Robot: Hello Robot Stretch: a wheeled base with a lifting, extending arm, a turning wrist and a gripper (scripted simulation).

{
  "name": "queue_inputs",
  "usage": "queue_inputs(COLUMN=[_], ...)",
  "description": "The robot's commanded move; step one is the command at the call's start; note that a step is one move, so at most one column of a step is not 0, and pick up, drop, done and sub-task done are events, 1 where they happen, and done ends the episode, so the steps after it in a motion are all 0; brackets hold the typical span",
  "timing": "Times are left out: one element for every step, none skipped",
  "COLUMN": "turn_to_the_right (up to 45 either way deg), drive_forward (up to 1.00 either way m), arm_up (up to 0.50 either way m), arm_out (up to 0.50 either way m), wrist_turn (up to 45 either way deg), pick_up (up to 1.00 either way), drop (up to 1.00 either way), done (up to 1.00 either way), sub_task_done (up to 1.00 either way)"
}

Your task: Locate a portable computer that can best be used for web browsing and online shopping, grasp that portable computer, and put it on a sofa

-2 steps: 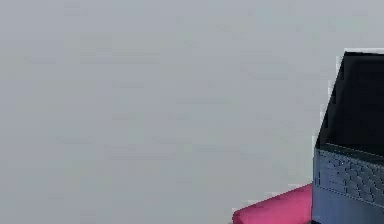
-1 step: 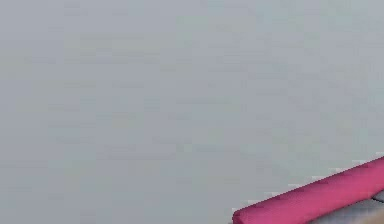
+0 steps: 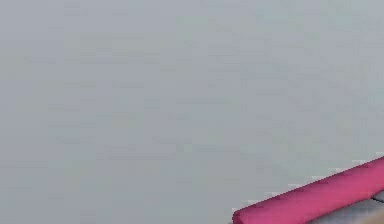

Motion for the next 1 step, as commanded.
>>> queue_inputs(turn_to_the_right=[0.0], drive_forward=[0.00], arm_up=[-0.50], arm_out=[0.00], wrist_turn=[0.0], pick_up=[0.00], drop=[0.00], done=[0.00], sub_task_done=[0.00])
